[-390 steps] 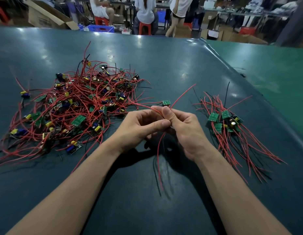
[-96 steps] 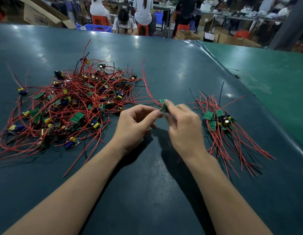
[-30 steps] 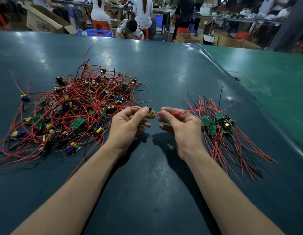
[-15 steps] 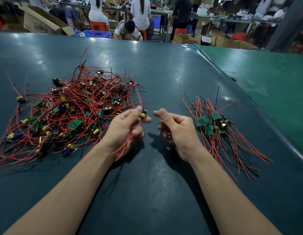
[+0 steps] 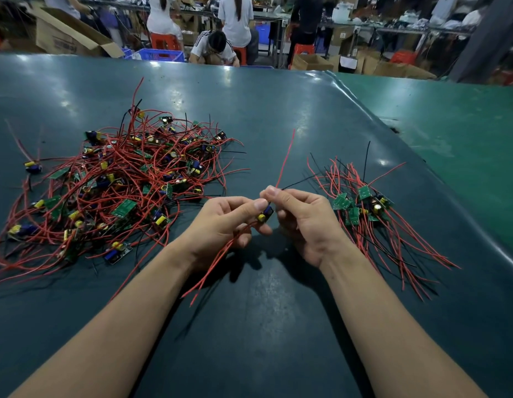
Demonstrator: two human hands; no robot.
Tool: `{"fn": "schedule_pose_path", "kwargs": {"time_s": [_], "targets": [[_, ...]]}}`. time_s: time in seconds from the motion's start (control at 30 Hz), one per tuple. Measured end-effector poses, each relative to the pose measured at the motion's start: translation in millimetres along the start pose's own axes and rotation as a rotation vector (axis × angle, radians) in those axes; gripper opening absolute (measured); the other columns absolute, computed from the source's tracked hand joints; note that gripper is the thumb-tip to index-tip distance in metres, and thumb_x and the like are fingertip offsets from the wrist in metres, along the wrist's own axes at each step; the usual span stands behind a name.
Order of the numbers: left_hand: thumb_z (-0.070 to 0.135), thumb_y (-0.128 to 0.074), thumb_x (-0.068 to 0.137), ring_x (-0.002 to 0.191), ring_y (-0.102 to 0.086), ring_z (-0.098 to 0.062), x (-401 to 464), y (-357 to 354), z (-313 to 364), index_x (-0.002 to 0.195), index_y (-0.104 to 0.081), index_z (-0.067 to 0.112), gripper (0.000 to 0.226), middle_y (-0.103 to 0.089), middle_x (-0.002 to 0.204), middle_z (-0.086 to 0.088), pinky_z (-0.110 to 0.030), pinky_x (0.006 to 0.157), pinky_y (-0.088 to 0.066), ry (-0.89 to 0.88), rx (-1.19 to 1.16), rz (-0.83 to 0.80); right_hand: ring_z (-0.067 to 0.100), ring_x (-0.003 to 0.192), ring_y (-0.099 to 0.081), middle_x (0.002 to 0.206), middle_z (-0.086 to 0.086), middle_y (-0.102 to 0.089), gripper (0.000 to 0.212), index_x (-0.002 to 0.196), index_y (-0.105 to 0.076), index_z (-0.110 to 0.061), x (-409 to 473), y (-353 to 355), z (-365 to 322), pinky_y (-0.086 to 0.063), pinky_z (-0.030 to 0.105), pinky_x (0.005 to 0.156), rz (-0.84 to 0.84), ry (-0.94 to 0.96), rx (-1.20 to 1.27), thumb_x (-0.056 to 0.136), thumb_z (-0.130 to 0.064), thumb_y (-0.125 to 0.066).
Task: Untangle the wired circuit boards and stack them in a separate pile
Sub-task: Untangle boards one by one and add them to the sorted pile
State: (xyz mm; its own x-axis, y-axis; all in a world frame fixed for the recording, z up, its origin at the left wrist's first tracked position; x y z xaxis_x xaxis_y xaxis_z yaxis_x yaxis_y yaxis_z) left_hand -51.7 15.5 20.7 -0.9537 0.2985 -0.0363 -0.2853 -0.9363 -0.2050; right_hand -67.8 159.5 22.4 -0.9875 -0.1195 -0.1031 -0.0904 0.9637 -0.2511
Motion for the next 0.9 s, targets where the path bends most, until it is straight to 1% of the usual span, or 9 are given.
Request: {"fn": "schedule_pose_path", "kwargs": {"time_s": [0.13, 0.27, 0.33, 0.4, 0.57, 0.63, 0.73, 0.8, 0.9], "targets": [[0.034, -0.068, 0.079, 0.035, -0.043, -0.009, 1, -1, 1, 0.062, -0.07, 0.022, 0.022, -0.068, 0.063, -0.013, -0.015, 0.038, -0.03, 0.017, 0.015, -0.017, 0.005, 0.039, -0.028, 0.048, -0.005, -0.045, 0.013, 0.075, -0.076, -0.012, 2, 7, -4, -0.023, 0.015, 0.038, 0.125, 0.043, 0.048, 0.084, -0.022, -0.074], [0.03, -0.069, 0.078, 0.037, -0.044, -0.012, 1, -1, 0, 0.056, -0.067, 0.021, 0.023, -0.066, 0.058, -0.013, -0.015, 0.037, -0.033, 0.012, 0.014, -0.031, 0.0, 0.034, -0.033, 0.049, -0.011, -0.053, 0.013, 0.086, -0.071, -0.004, 3, 11, -8, -0.022, 0.012, 0.034, 0.21, 0.109, 0.135, 0.09, -0.016, -0.067], [0.028, -0.069, 0.078, 0.037, -0.045, -0.013, 1, -1, 0, 0.057, -0.066, 0.02, 0.023, -0.066, 0.057, -0.014, -0.015, 0.036, -0.034, 0.008, 0.01, -0.044, 0.001, 0.034, -0.034, 0.05, -0.01, -0.057, 0.014, 0.086, -0.07, -0.003, 4, 11, -9, -0.023, 0.012, 0.034, 0.24, 0.132, 0.161, 0.091, -0.016, -0.067], [0.027, -0.069, 0.078, 0.035, -0.045, -0.013, 2, 0, 0, 0.056, -0.065, 0.02, 0.023, -0.065, 0.057, -0.015, -0.015, 0.036, -0.035, 0.0, 0.004, -0.039, 0.002, 0.034, -0.033, 0.051, -0.009, -0.057, 0.014, 0.084, -0.07, -0.005, 4, 12, -7, -0.024, 0.014, 0.034, 0.265, 0.143, 0.163, 0.091, -0.017, -0.067], [0.026, -0.07, 0.076, 0.033, -0.042, -0.013, 3, 1, -2, 0.052, -0.062, 0.02, 0.026, -0.061, 0.051, -0.014, -0.015, 0.034, -0.033, -0.029, -0.022, 0.03, 0.006, 0.034, -0.027, 0.048, -0.005, -0.042, 0.022, 0.072, -0.071, -0.01, 5, 15, -8, -0.02, 0.016, 0.034, 0.243, 0.141, 0.155, 0.091, -0.02, -0.067], [0.024, -0.068, 0.076, 0.033, -0.044, -0.013, 2, 0, -2, 0.056, -0.06, 0.017, 0.023, -0.06, 0.05, -0.014, -0.015, 0.033, -0.034, -0.02, -0.008, -0.005, 0.006, 0.032, -0.026, 0.045, -0.006, -0.04, 0.027, 0.067, -0.068, -0.01, 5, 15, -9, -0.019, 0.015, 0.034, 0.243, 0.125, 0.171, 0.092, -0.019, -0.065], [0.022, -0.067, 0.076, 0.033, -0.045, -0.012, 0, -1, -3, 0.064, -0.056, 0.007, 0.022, -0.059, 0.049, -0.014, -0.016, 0.033, -0.035, -0.007, 0.03, -0.053, 0.006, 0.03, -0.025, 0.04, -0.006, -0.033, 0.036, 0.06, -0.058, -0.01, 8, 14, -6, -0.018, 0.013, 0.035, 0.206, 0.048, 0.238, 0.095, -0.016, -0.06], [0.022, -0.067, 0.076, 0.034, -0.045, -0.013, -1, -1, -3, 0.064, -0.057, 0.007, 0.021, -0.059, 0.049, -0.014, -0.016, 0.033, -0.035, -0.004, 0.028, -0.063, 0.006, 0.031, -0.026, 0.042, -0.006, -0.037, 0.034, 0.061, -0.061, -0.01, 8, 15, -5, -0.019, 0.013, 0.035, 0.199, 0.068, 0.155, 0.095, -0.017, -0.061], [0.022, -0.066, 0.077, 0.036, -0.046, -0.015, -2, -1, -2, 0.054, -0.061, 0.018, 0.025, -0.06, 0.049, -0.012, -0.017, 0.034, -0.036, -0.007, 0.05, -0.091, 0.006, 0.034, -0.03, 0.05, -0.006, -0.05, 0.018, 0.075, -0.07, -0.01, 8, 15, -4, -0.022, 0.014, 0.036, 0.212, 0.168, -0.034, 0.092, -0.013, -0.066]]}}
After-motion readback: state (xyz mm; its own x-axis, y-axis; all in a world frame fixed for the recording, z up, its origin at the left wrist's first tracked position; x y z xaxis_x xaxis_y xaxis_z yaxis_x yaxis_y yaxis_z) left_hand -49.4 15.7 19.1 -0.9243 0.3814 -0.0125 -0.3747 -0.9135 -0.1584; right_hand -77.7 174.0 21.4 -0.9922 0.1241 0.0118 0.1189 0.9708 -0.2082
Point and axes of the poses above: each hand's wrist, its own x-axis towards the middle knuckle, its own y-axis out of the back of the hand, z = x × y, the point moved 3 cm from there along x, towards the middle knuckle
